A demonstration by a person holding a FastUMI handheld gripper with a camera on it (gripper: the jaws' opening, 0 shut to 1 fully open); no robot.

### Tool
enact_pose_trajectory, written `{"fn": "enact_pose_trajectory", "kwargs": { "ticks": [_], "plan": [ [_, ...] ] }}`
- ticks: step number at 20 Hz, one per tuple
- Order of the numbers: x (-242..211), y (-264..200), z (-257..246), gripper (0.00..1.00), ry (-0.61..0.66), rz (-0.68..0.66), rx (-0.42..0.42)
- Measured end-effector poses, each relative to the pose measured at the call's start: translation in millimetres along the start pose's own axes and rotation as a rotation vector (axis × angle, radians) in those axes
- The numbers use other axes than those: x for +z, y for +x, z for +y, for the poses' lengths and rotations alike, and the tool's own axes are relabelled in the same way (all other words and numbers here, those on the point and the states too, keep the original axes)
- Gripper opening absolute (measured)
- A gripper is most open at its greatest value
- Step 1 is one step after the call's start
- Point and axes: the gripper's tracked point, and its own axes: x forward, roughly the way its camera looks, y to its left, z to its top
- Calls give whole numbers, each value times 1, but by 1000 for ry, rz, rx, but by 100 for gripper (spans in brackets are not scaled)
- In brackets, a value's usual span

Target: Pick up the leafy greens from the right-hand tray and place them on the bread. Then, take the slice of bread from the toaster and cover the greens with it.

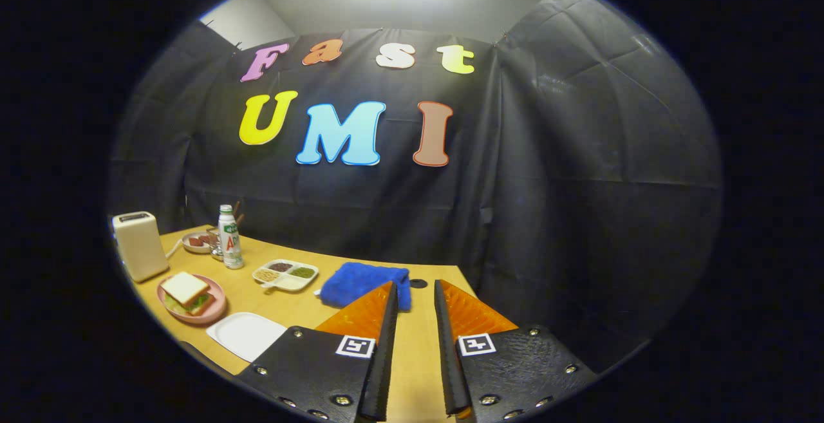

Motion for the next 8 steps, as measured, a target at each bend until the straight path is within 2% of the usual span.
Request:
{"fn": "enact_pose_trajectory", "kwargs": {
  "ticks": [3, 8],
  "plan": [
    [-14, 3, -35, 33, -24, -17, 6],
    [-40, 19, -84, 33, 47, -50, 31]
  ]
}}
